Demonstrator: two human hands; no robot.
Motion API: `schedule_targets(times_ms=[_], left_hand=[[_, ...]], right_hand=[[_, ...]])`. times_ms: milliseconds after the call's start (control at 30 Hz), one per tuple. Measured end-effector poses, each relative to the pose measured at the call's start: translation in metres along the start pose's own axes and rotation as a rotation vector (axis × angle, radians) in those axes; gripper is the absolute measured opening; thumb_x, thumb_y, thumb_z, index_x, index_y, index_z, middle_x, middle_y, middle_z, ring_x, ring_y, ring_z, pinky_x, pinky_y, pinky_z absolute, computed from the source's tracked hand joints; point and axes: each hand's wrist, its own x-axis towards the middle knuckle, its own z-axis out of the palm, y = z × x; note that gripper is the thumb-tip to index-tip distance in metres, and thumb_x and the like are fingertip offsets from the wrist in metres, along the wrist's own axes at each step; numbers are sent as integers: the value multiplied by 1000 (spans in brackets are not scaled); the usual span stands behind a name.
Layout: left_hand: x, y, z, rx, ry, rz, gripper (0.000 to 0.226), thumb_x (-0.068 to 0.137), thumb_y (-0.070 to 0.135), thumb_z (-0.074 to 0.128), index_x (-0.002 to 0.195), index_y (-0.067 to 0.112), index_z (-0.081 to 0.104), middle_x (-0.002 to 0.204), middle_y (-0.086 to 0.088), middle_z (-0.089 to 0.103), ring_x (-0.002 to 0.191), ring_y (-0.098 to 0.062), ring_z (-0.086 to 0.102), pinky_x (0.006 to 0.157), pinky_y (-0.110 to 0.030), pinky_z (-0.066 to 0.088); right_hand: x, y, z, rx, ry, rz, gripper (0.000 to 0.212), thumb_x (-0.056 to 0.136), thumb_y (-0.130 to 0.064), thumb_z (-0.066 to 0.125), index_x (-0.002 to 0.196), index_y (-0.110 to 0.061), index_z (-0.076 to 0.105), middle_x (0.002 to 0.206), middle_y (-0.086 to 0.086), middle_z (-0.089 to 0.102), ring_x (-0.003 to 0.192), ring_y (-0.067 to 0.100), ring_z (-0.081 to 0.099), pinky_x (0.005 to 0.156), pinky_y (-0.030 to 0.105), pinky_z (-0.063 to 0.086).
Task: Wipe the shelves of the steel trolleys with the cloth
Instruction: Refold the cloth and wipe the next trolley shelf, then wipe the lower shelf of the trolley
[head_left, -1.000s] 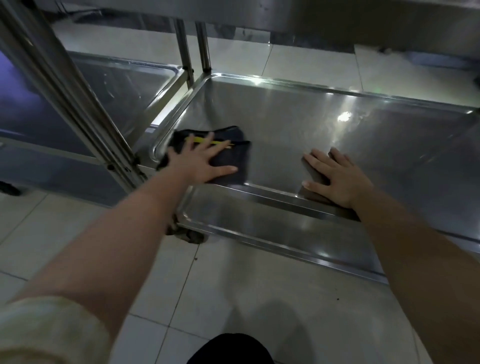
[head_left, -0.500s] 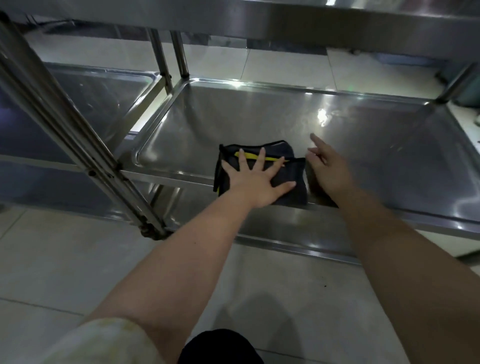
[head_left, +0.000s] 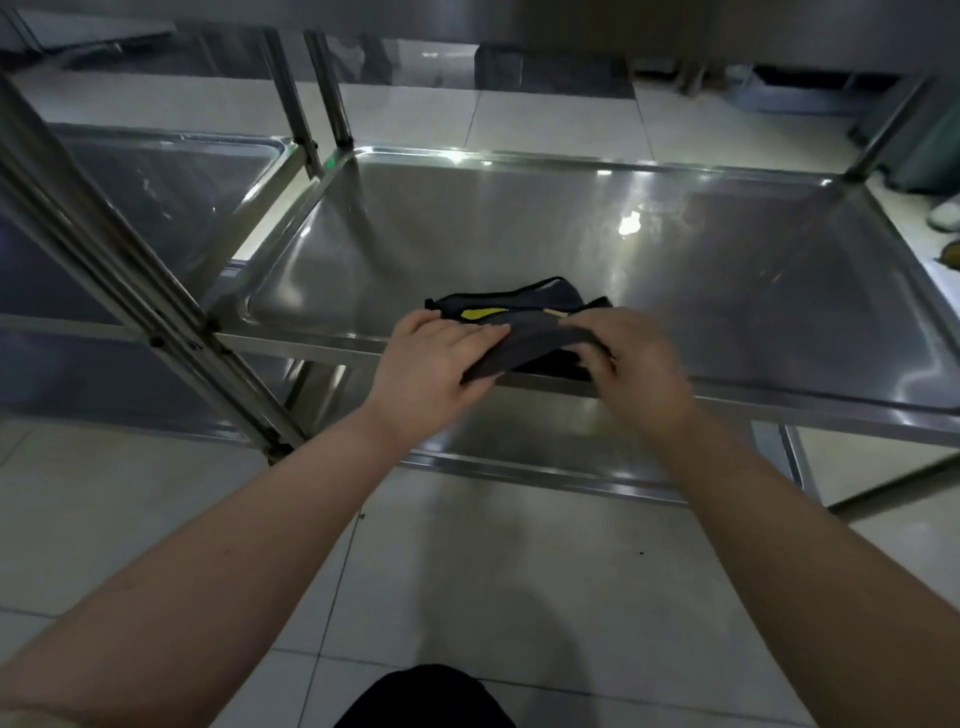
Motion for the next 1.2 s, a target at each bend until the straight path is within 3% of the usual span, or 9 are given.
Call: schedule_targets(times_ms=[133,333,633,733,833,933,1033,1100,1200], left_hand=[[-2,49,-5,-96,96,134,33,80,18,67,112,9,74,101,-7,73,85,-29,70,76,-38,51],[-26,127,35,-298,26,322,29,84,17,61,107,6,75,95,-8,73,79,-28,69,72,-36,50],[-68,187,198,-530,-764,30,22,91,27,65,112,26,72,101,3,72,95,-18,64,68,-25,36],[-49,188,243,-460,-717,-13,23,92,30,65,112,23,72,104,-2,73,99,-26,66,75,-32,47],[-2,183,258,-422,-363,-57,26,89,31,61,112,25,72,100,-3,75,92,-27,69,74,-32,53],[48,186,263,-521,-137,-111,29,89,32,56,114,28,71,100,3,74,89,-20,68,78,-32,54],[58,188,293,-539,-173,-189,33,90,29,61,122,27,69,112,1,73,101,-21,67,87,-36,54],[35,186,322,-449,-338,-175,38,92,25,64,129,25,64,124,-1,68,113,-23,63,94,-32,48],[-11,172,349,-238,-599,-33,52,92,38,65,140,25,53,140,-7,57,134,-20,48,113,-34,25]], right_hand=[[-47,-5,-51,-104,11,-27,27,91,-12,53,105,3,71,98,15,72,95,22,57,86,29,43],[-160,4,-108,-217,-102,49,28,97,-13,50,107,4,70,102,17,70,94,25,58,85,32,45],[-308,78,-70,-82,-334,588,18,88,-2,67,106,-5,72,97,8,71,90,30,66,81,40,54],[-302,121,-55,-129,-332,621,19,89,-7,67,108,-6,72,101,12,72,94,34,65,82,36,49],[-265,167,-61,-242,-145,507,20,90,-9,64,109,-5,72,102,16,72,95,35,65,84,40,50],[-232,211,-71,-345,54,392,23,95,-14,58,113,-6,69,105,13,71,100,25,58,94,20,38],[-234,241,-52,-327,92,462,24,92,-12,61,114,-5,70,110,13,70,103,27,60,99,24,38],[-260,248,-23,-293,-42,593,27,89,-4,62,115,-3,69,115,16,69,108,35,61,101,44,41],[-304,245,10,-337,-319,808,32,94,-15,55,124,-14,66,129,5,64,127,27,50,115,50,20]])
